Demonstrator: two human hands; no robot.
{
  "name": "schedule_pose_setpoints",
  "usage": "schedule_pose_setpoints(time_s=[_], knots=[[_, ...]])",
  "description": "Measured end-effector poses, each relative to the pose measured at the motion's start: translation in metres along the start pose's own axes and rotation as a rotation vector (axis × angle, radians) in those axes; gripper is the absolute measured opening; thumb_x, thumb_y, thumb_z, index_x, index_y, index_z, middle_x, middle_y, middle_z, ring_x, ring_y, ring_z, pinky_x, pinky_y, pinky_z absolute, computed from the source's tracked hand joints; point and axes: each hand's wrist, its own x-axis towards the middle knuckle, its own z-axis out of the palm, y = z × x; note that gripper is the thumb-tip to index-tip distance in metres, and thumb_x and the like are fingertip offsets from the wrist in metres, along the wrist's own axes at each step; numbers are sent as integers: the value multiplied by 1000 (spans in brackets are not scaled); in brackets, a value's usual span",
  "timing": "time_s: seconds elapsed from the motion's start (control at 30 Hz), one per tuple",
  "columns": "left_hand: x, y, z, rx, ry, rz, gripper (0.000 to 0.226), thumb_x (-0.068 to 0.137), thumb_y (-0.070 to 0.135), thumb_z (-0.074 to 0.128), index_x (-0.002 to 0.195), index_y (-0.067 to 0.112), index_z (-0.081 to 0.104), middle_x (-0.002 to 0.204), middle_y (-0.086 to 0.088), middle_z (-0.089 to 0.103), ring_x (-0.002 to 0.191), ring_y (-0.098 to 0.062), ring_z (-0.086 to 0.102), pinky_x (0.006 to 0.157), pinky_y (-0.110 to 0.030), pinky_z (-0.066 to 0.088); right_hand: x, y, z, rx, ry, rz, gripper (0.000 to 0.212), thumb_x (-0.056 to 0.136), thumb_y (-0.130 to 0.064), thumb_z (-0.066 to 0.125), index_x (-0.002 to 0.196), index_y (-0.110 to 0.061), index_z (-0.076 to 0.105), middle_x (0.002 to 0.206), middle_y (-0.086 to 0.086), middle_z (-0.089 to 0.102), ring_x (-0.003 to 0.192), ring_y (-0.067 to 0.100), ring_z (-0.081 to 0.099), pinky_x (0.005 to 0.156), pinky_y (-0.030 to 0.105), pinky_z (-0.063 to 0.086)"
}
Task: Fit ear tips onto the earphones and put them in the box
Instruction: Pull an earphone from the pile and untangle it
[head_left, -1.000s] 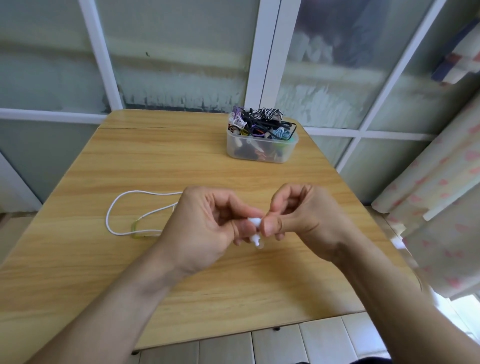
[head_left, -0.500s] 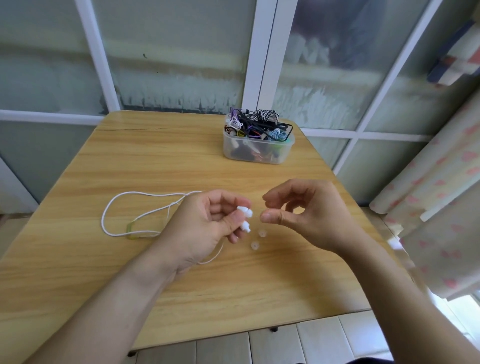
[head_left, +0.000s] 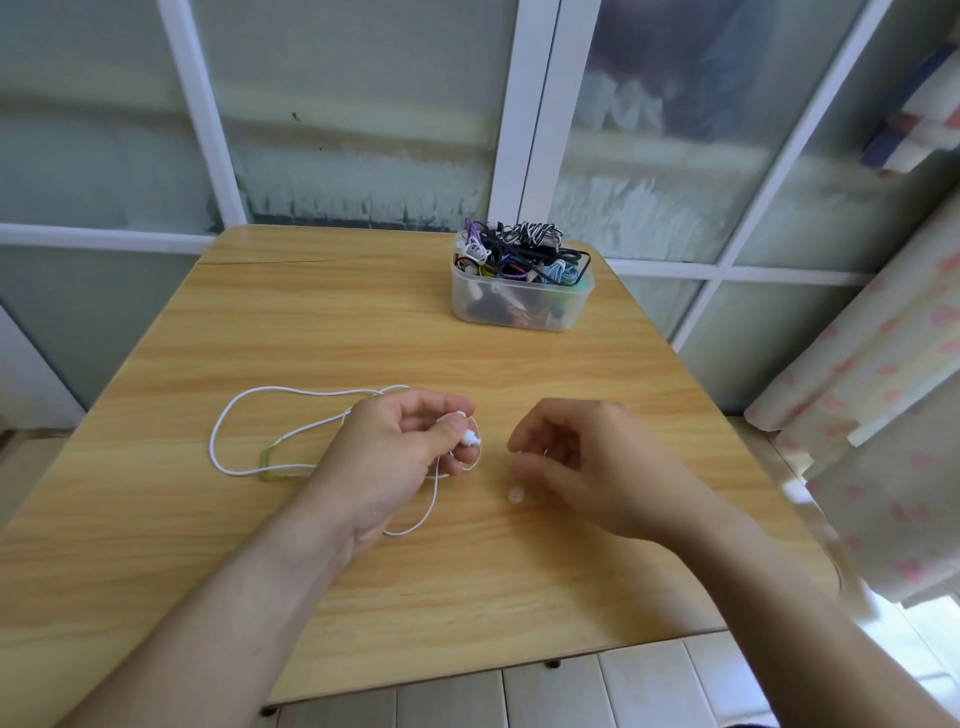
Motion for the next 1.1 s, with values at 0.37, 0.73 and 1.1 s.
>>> schedule_pose_setpoints(time_s=[0.37,0.73,1.1], knots=[[-2,1,2,-100,-21,2,12,92,5,60,103,2,65,85,-14,73,75,-23,68,81,-32,55,-5,-10,9,-149,-121,-11,8,91,-24,63,83,-25,63,81,-10,61,74,3,54,67,18,41],[-5,4,11,-163,43,47,11,87,9,65,98,7,66,78,-11,72,61,-17,64,63,-23,54,-4,-24,19,982,255,205,22,71,-7,78,91,0,72,77,13,75,70,19,72,63,25,57],[-9,12,10,-337,-63,34,29,71,13,66,98,3,64,78,-10,72,60,-17,66,62,-22,55,-3,-29,24,1083,338,121,21,63,-13,79,84,-9,76,77,13,73,62,18,63,65,25,54]])
